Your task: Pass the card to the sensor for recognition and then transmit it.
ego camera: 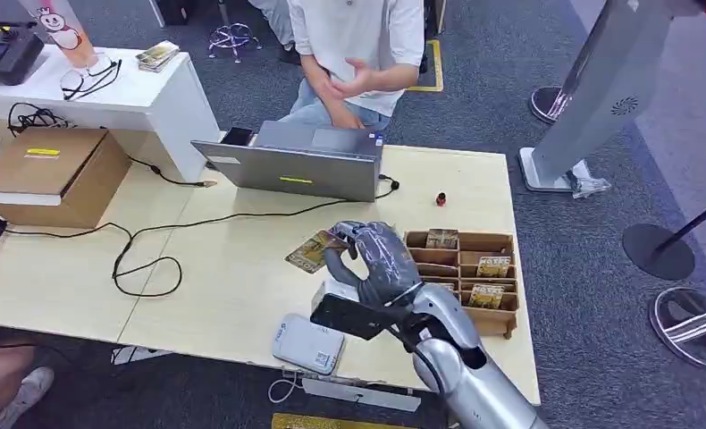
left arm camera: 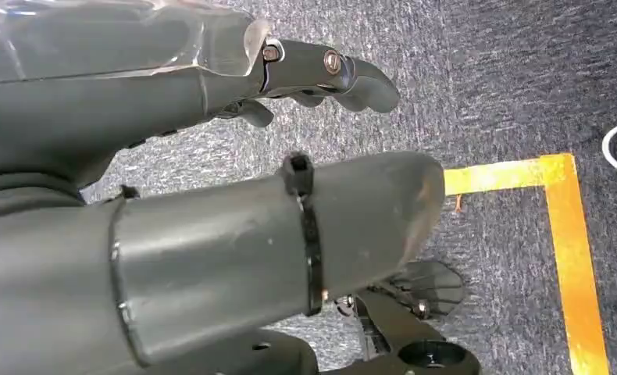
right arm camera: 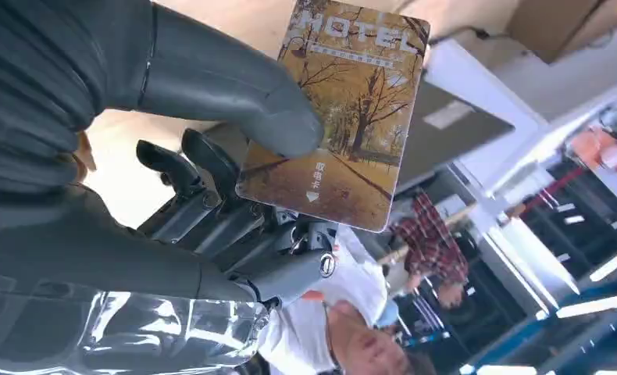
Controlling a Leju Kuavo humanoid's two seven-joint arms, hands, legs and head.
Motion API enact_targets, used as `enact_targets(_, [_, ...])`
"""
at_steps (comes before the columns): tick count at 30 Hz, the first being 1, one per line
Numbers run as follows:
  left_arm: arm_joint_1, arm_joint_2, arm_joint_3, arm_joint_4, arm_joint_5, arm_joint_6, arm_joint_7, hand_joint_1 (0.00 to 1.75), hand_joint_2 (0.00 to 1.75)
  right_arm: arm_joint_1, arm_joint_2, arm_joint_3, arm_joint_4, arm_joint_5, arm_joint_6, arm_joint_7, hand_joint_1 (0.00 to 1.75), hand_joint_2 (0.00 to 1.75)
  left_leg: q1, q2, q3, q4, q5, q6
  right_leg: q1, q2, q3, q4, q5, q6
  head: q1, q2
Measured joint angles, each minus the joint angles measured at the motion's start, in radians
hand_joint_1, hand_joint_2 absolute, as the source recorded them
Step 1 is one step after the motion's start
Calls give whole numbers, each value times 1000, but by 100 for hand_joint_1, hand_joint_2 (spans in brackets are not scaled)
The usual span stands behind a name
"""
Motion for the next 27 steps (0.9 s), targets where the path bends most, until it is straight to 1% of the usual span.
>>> enact_targets(5, [0,-1,-1,0,-2,1,-2,0,0,8,0,-30,-25,45,-101,-31,175,175,0,0,0,0,0,0,0,0,0,0,0,0,0,0])
enact_targets(10, [0,-4,-2,0,-5,2,-2,0,0,11,0,-53,-30,83,-154,-35,175,175,0,0,0,0,0,0,0,0,0,0,0,0,0,0])
enact_targets(13, [-1,-6,-4,0,-6,3,4,0,0,11,2,-68,-30,115,-199,-38,175,175,0,0,0,0,0,0,0,0,0,0,0,0,0,0])
enact_targets(16, [-2,-7,-6,0,-7,4,6,0,0,11,2,-73,-29,121,-212,-40,175,175,0,0,0,0,0,0,0,0,0,0,0,0,0,0])
enact_targets(19, [-2,-8,-8,0,-9,3,7,0,0,9,4,-75,-26,149,-249,-43,175,175,0,0,0,0,0,0,0,0,0,0,0,0,0,0])
enact_targets(24, [-3,-6,-12,0,-16,2,7,0,0,-11,11,-80,-9,241,-330,-19,175,175,0,0,0,0,0,0,0,0,0,0,0,0,0,0])
enact_targets(27, [-3,-6,-17,0,-17,2,7,0,0,-24,15,-82,2,264,-347,-9,175,175,0,0,0,0,0,0,0,0,0,0,0,0,0,0])
